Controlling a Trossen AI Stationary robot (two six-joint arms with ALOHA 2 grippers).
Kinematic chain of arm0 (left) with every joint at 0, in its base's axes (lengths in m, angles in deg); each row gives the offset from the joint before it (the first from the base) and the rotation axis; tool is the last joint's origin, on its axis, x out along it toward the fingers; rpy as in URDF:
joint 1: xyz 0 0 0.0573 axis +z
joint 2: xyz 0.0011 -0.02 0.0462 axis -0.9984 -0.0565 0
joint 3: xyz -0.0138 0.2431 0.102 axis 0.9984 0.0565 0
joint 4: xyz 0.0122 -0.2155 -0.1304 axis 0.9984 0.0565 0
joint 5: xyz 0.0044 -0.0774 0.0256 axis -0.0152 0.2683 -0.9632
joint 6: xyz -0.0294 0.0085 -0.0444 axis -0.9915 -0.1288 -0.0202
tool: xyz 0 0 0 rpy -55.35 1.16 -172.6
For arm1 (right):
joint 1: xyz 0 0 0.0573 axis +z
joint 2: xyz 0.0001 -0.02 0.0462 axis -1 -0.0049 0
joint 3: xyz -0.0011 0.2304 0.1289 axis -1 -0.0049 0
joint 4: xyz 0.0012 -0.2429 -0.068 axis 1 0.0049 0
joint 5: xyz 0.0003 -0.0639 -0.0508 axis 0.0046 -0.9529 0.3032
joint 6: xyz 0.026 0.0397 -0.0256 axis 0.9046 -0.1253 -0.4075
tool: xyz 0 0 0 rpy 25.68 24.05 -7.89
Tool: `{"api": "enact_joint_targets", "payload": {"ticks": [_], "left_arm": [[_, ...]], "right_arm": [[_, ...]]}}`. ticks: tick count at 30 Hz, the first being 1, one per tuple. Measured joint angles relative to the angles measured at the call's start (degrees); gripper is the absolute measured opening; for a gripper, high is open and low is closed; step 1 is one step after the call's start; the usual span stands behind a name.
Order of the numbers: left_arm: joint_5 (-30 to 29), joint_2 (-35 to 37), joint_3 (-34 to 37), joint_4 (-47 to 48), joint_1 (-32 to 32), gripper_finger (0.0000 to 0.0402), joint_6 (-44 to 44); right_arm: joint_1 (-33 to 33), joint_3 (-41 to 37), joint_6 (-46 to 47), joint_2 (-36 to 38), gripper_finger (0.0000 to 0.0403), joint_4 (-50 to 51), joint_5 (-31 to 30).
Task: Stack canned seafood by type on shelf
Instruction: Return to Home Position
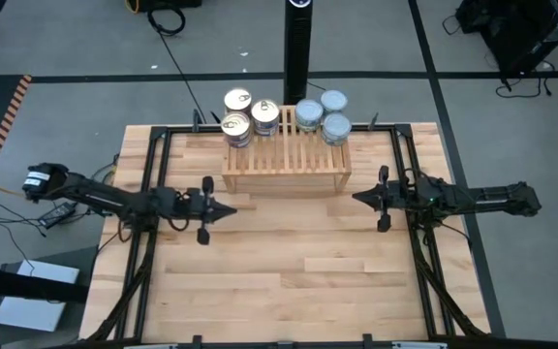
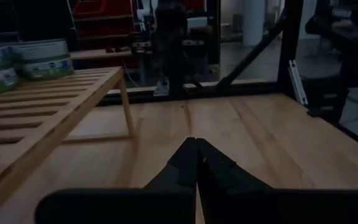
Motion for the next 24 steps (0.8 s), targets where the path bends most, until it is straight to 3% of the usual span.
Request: {"api": "enact_joint_targets", "payload": {"ticks": [13,24], "left_arm": [[9.4,15.7,7.7,1.9,9.6,0.0005,-1.1],[11.6,33.9,7.7,22.3,17.1,0.0005,0.2]], "right_arm": [[0.0,0.0,2.8,6.0,0.0007,4.8,1.5],[0.0,0.0,4.7,13.4,0.0007,12.9,0.1]]}}
